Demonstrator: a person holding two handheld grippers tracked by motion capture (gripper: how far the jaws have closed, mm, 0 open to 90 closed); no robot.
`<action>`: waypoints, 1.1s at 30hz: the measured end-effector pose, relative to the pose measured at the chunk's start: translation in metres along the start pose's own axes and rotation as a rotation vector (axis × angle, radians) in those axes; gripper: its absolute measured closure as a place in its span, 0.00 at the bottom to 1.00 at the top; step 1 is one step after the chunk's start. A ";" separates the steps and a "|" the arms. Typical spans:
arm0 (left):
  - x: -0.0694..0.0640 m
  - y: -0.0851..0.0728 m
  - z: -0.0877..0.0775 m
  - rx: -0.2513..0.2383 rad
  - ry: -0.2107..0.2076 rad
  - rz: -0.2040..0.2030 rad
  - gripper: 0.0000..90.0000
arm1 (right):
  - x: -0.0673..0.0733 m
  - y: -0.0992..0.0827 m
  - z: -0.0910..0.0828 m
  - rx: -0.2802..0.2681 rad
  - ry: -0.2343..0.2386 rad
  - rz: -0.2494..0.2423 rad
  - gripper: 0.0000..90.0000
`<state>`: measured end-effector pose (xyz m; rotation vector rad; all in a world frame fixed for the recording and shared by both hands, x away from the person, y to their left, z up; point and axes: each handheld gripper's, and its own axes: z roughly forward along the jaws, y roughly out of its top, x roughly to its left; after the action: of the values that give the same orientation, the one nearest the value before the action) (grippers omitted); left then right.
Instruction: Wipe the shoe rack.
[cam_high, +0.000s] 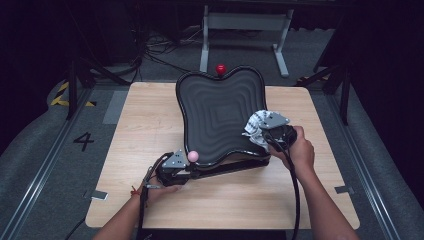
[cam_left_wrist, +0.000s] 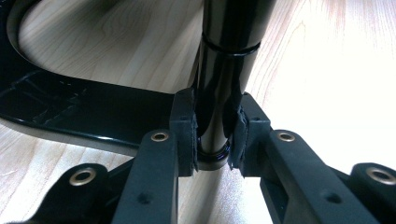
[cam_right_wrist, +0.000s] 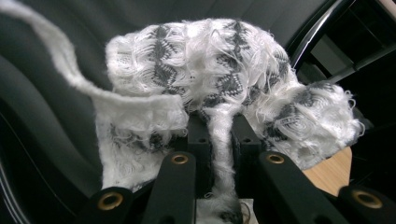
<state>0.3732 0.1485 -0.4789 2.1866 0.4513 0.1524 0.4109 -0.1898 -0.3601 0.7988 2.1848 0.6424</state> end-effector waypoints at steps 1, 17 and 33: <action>0.000 0.000 0.000 0.001 -0.001 0.003 0.82 | 0.001 0.002 0.001 -0.005 -0.002 0.000 0.91; 0.001 0.001 0.000 0.008 -0.011 0.004 0.82 | 0.052 0.059 0.017 -0.117 0.042 -0.104 0.90; 0.001 0.001 0.001 -0.002 -0.010 -0.008 0.82 | 0.109 0.104 0.022 -0.186 0.136 -0.176 0.90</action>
<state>0.3746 0.1480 -0.4791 2.1824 0.4545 0.1379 0.4031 -0.0377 -0.3557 0.4729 2.2463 0.8158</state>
